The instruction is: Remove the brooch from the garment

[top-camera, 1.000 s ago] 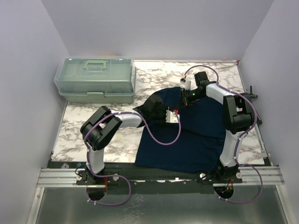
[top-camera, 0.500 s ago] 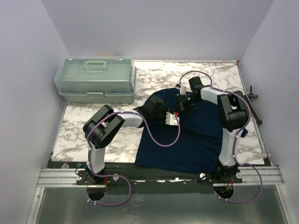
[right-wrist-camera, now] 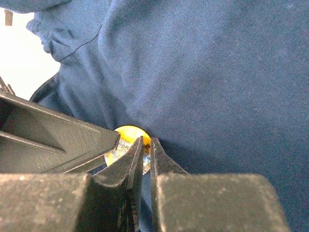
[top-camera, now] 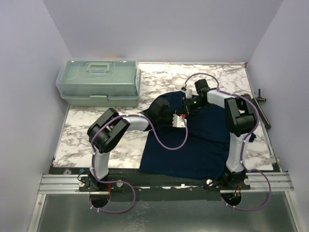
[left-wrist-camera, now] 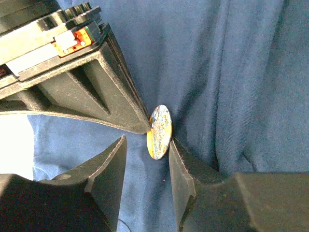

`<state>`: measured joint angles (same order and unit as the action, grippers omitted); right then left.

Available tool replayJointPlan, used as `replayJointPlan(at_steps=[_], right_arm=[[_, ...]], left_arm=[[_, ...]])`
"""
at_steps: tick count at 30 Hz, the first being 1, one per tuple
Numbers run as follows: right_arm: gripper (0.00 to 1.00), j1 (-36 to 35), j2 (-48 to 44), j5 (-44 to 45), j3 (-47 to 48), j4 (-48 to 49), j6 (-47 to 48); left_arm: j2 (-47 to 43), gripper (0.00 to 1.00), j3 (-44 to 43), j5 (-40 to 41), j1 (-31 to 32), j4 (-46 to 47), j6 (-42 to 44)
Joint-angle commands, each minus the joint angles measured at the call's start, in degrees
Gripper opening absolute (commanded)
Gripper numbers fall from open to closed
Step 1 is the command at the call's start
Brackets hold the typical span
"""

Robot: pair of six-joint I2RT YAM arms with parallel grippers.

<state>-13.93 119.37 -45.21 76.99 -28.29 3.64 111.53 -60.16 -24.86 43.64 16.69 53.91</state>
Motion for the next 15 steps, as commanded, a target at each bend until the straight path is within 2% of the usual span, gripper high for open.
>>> replayJointPlan(at_steps=[1,10,15], right_arm=[[0.12,-0.8,2.0,2.9,1.5,-2.8,2.3],[0.15,-0.8,1.5,3.5,4.6,-4.3,2.3],[0.16,-0.8,1.1,4.4,5.5,-4.6,2.3]], left_arm=[[-1.8,0.40,-2.3,-2.1,0.3,0.0,-2.1],[-0.4,0.24,-6.0,-2.7,0.3,-3.6,-4.5],[0.4,0.23,-7.8,-3.1,0.2,-6.5,-5.8]])
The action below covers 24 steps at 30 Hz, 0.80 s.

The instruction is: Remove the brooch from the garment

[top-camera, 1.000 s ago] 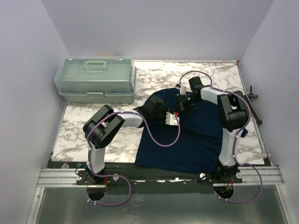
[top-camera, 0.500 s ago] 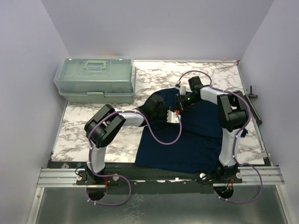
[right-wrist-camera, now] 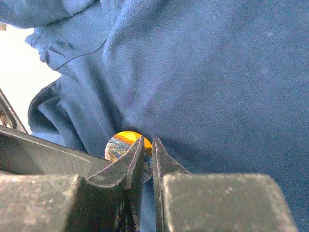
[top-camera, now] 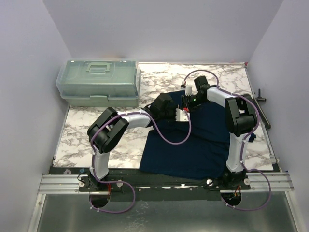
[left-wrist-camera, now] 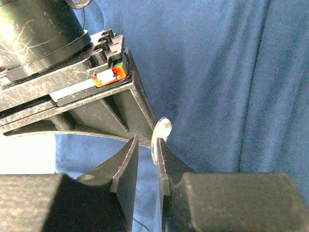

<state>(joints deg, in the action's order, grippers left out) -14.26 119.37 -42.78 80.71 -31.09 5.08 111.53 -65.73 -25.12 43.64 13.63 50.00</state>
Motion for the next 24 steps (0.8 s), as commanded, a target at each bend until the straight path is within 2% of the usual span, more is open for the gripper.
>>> replayJointPlan(at_steps=[1,12,15,18,24], right_arm=[[0.16,-0.5,0.9,2.2,1.9,-1.9,0.9],[0.20,-0.1,0.6,3.0,3.3,-3.1,1.3],[0.21,0.1,0.2,3.4,3.5,-4.0,1.6],[0.21,0.9,-0.7,4.0,3.0,-4.6,1.1],[0.19,2.8,-5.4,5.4,-2.7,-3.8,-0.9]], left_arm=[[0.5,0.23,-2.6,-3.0,0.2,-4.3,-2.1],[3.1,0.23,-5.6,-2.6,0.1,-10.1,-2.1],[3.5,0.19,-6.7,-2.3,0.0,-11.3,-2.7],[3.6,0.00,-7.7,-1.9,0.0,-11.9,-4.5],[3.5,0.00,-9.5,-0.2,-0.9,-11.9,-13.5]])
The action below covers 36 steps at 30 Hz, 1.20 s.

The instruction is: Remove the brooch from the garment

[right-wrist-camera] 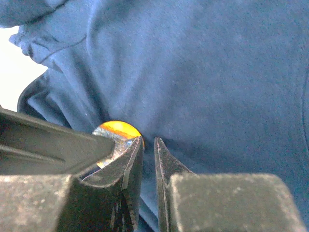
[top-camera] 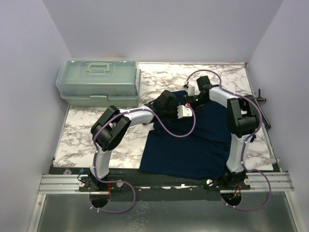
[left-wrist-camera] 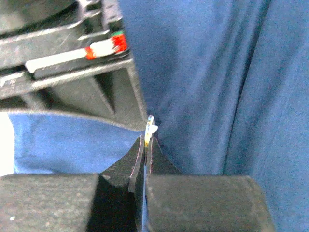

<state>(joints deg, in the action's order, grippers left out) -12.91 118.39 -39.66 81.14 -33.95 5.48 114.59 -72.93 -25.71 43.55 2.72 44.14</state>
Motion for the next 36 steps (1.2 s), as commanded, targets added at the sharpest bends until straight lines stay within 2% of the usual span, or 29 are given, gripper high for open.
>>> replayJointPlan(at_steps=[1,10,14,18,29,36], right_arm=[[0.18,1.8,-5.1,2.5,-4.1,-1.0,-1.5],[0.15,2.5,-9.3,-1.1,-10.5,-1.8,-1.1],[0.15,2.5,-7.8,-3.7,-12.2,1.0,-3.2],[0.15,2.5,-6.4,-3.9,-12.4,2.6,-3.0],[0.17,2.5,-8.2,-4.2,-13.7,1.7,1.2],[0.28,3.4,-14.5,-5.6,-11.9,-0.2,13.3]], left_arm=[[0.5,0.00,-2.5,0.6,-1.1,-1.0,-9.6],[0.2,0.00,-2.6,3.8,-2.4,4.4,-25.8],[0.5,0.00,-3.6,3.8,-3.0,5.8,-34.0],[0.8,0.00,-4.4,3.4,-3.1,6.6,-38.7],[0.9,0.00,-5.2,-0.3,-4.6,7.5,-43.5],[-0.2,0.00,-3.9,-6.9,-5.1,7.1,-38.7]])
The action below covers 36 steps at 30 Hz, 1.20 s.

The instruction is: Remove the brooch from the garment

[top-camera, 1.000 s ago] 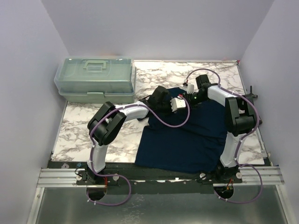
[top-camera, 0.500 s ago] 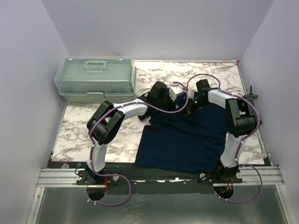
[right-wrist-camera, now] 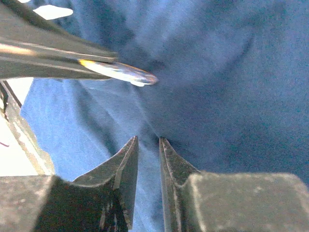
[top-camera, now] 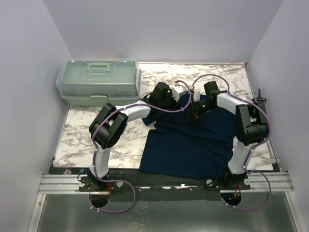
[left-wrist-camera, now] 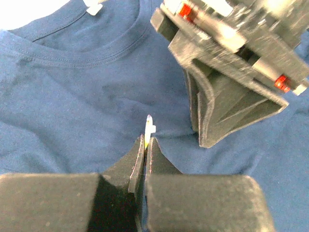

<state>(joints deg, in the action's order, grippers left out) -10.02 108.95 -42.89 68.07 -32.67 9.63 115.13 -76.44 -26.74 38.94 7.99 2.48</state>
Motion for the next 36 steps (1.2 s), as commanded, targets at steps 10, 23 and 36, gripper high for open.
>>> replayJointPlan(at_steps=[10,23,36], right_arm=[[0.39,0.6,-13.5,-5.1,-4.1,7.0,23.2],[0.37,0.6,-12.6,-11.0,-5.9,15.1,24.8],[0.29,0.7,-10.3,-11.7,-5.1,12.1,30.1]], left_arm=[[-2.2,0.00,1.3,-10.3,-0.5,1.1,12.5],[-2.7,0.00,1.0,-14.3,-0.5,0.4,17.3],[-3.1,0.00,1.1,-15.4,-0.5,0.2,17.2]])
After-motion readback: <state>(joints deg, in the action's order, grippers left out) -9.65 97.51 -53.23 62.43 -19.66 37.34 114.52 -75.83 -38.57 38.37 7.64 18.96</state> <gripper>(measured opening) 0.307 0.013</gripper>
